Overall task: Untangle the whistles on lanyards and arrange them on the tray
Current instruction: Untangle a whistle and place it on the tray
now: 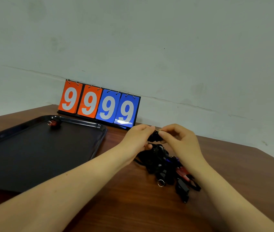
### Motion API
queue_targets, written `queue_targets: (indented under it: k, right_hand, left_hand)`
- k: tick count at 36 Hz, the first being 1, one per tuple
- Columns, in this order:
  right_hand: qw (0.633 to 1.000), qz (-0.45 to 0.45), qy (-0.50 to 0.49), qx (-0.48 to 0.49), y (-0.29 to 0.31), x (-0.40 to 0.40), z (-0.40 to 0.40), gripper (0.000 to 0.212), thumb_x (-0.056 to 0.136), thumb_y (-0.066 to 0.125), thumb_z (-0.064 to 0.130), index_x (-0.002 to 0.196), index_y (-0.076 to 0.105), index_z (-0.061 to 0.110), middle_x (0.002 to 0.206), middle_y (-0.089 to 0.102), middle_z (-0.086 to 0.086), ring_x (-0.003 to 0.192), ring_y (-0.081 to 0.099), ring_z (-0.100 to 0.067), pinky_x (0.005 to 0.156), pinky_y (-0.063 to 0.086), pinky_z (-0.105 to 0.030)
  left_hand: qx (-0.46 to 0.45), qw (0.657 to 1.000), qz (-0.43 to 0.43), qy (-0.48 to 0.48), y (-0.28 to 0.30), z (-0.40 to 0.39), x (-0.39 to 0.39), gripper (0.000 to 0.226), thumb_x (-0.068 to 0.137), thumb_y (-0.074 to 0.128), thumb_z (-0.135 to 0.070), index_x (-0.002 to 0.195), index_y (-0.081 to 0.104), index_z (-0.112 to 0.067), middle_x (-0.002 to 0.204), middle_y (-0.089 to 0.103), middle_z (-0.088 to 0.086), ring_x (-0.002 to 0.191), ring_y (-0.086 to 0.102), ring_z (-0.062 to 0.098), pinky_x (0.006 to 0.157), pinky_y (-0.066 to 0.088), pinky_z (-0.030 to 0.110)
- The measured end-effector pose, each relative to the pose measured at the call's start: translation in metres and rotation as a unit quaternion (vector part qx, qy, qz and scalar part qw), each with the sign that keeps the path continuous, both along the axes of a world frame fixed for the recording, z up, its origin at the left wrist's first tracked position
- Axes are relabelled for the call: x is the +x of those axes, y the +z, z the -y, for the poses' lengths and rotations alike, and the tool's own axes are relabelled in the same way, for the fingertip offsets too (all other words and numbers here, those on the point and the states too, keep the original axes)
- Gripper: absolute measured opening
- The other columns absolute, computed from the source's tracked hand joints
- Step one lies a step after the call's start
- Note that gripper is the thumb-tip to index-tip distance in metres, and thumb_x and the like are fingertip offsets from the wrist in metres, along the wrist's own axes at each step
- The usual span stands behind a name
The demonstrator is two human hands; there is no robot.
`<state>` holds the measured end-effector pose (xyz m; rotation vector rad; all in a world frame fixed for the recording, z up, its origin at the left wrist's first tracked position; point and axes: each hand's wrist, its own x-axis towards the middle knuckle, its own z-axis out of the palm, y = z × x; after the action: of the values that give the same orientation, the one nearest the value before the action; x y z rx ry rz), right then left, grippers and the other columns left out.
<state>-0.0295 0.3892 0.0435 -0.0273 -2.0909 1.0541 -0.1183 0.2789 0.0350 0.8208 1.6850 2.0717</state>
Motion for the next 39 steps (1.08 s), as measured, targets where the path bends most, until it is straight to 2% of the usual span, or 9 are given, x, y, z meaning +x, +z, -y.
queue_targets:
  k: [5,8,12,17,21,24,27,33,39]
  right_hand:
    - [0.984,0.051,0.078,-0.149,-0.001,-0.002,-0.006,0.008,0.087,0.065,0.01,0.085,0.072,0.01,0.084,0.073,-0.003,0.076,0.067,-0.017,0.078,0.056,-0.028]
    - [0.953,0.068,0.149,-0.254,0.0,-0.003,-0.008,0.01,0.087,0.062,0.006,0.09,0.071,0.002,0.085,0.072,-0.01,0.076,0.065,-0.017,0.075,0.055,-0.025]
    - [0.922,0.079,0.191,-0.327,0.001,-0.004,-0.007,0.026,0.088,0.06,0.01,0.106,0.063,-0.009,0.098,0.069,-0.018,0.088,0.066,-0.022,0.08,0.055,-0.027]
    - [0.895,0.059,0.19,-0.399,0.0,-0.006,-0.004,0.014,0.087,0.062,0.012,0.095,0.063,-0.001,0.082,0.062,-0.009,0.066,0.058,-0.01,0.059,0.052,-0.018]
    - [0.9,0.045,0.183,-0.393,-0.001,-0.007,-0.001,0.012,0.091,0.057,0.006,0.085,0.066,0.001,0.07,0.062,-0.005,0.061,0.058,-0.008,0.058,0.052,-0.016]
    - [0.907,0.047,0.187,-0.375,-0.004,-0.007,0.002,0.012,0.092,0.056,0.006,0.088,0.066,0.0,0.071,0.063,-0.006,0.066,0.059,-0.01,0.064,0.054,-0.019]
    - [0.911,0.054,0.177,-0.368,-0.007,-0.008,0.003,0.014,0.092,0.057,0.008,0.091,0.066,-0.003,0.073,0.064,-0.009,0.067,0.06,-0.014,0.067,0.055,-0.022]
    - [0.929,0.094,0.132,-0.333,-0.008,-0.011,0.008,0.032,0.093,0.059,0.019,0.098,0.064,-0.012,0.072,0.066,-0.013,0.064,0.062,-0.016,0.061,0.053,-0.021]
    - [0.95,0.098,0.079,-0.285,-0.007,-0.009,0.008,0.02,0.094,0.056,0.011,0.089,0.067,-0.005,0.069,0.065,-0.012,0.063,0.06,-0.018,0.064,0.052,-0.025]
  left_hand:
    - [-0.019,0.998,-0.057,0.032,-0.004,0.0,0.001,0.023,0.099,0.047,-0.029,0.094,0.062,-0.012,0.069,0.052,-0.003,0.049,0.047,0.006,0.075,0.049,0.03]
    - [-0.025,0.995,-0.083,0.039,-0.005,-0.001,0.001,0.024,0.1,0.046,-0.031,0.095,0.062,-0.013,0.07,0.052,-0.005,0.052,0.049,0.008,0.077,0.05,0.03]
    - [-0.01,0.998,-0.064,0.025,-0.006,-0.002,0.0,0.023,0.099,0.046,-0.027,0.096,0.062,-0.009,0.074,0.056,0.0,0.051,0.049,0.008,0.072,0.05,0.03]
    - [0.022,1.0,0.003,0.004,-0.004,-0.005,0.003,0.02,0.097,0.045,-0.017,0.098,0.061,-0.006,0.084,0.056,0.013,0.048,0.045,0.008,0.062,0.048,0.029]
    - [0.04,0.998,0.043,-0.021,-0.004,-0.007,0.005,0.016,0.095,0.05,-0.021,0.09,0.058,-0.009,0.076,0.052,0.006,0.051,0.038,0.011,0.053,0.043,0.025]
    - [0.042,0.998,0.031,-0.02,-0.008,-0.007,0.005,0.024,0.094,0.058,-0.032,0.097,0.06,-0.008,0.075,0.052,0.004,0.051,0.04,0.009,0.054,0.042,0.024]
    - [0.071,0.995,0.065,-0.014,-0.009,-0.007,0.005,0.025,0.094,0.058,-0.028,0.102,0.061,-0.004,0.071,0.053,0.004,0.048,0.041,0.008,0.054,0.042,0.023]
    - [0.09,0.993,0.077,0.009,-0.009,-0.007,0.006,0.021,0.095,0.056,-0.027,0.094,0.061,-0.007,0.068,0.054,0.003,0.047,0.042,0.007,0.054,0.042,0.023]
    - [0.063,0.996,0.045,0.037,-0.011,-0.008,0.004,0.019,0.095,0.057,-0.027,0.088,0.059,-0.01,0.074,0.054,0.005,0.046,0.044,0.007,0.058,0.044,0.026]
